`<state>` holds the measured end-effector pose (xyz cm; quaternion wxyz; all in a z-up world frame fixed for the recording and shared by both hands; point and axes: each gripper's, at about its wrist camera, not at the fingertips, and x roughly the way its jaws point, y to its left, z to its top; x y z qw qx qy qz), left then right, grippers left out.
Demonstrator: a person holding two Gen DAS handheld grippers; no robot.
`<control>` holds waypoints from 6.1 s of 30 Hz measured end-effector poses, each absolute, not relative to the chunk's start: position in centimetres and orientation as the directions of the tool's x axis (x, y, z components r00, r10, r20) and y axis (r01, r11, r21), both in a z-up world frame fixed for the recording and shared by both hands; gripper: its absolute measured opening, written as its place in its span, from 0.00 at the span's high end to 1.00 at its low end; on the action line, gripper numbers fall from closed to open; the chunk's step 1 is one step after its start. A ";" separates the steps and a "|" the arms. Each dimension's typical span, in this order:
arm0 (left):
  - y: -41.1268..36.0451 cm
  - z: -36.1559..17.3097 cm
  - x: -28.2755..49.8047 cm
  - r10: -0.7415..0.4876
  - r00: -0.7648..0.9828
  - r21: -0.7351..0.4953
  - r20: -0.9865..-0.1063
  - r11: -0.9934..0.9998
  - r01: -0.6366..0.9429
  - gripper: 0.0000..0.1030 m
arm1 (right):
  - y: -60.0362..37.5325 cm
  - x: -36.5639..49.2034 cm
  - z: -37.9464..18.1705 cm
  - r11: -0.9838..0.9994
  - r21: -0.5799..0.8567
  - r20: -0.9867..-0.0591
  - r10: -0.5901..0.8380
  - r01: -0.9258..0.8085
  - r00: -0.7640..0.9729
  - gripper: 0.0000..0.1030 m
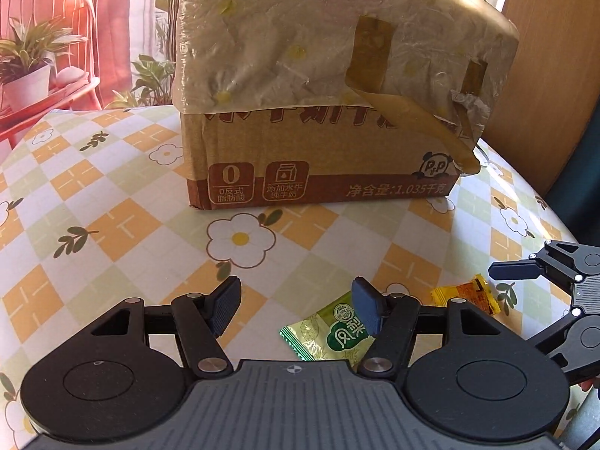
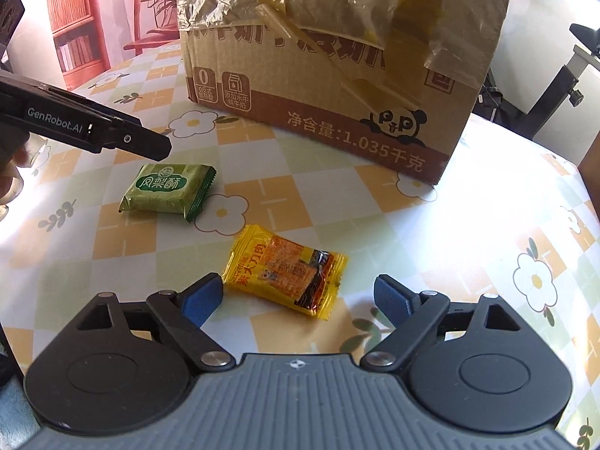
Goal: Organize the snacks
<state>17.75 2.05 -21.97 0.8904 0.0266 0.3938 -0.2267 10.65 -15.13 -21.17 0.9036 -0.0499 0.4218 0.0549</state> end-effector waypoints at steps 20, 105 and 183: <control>-0.8 -22.9 16.9 -0.412 0.551 0.026 -0.726 0.784 0.620 0.34 | -16.8 9.0 -21.5 0.997 0.056 -0.664 0.077 -0.053 0.744 0.64; -1.9 -2.2 26.6 -0.334 0.839 -0.071 -0.430 0.939 0.337 0.61 | -21.6 21.7 -2.4 0.998 0.042 -0.412 0.061 -0.048 0.909 0.66; 0.2 5.1 14.9 -0.176 0.927 0.037 -0.332 0.979 0.200 0.07 | -19.0 11.0 6.7 0.986 0.103 -0.343 -0.088 0.130 0.935 0.00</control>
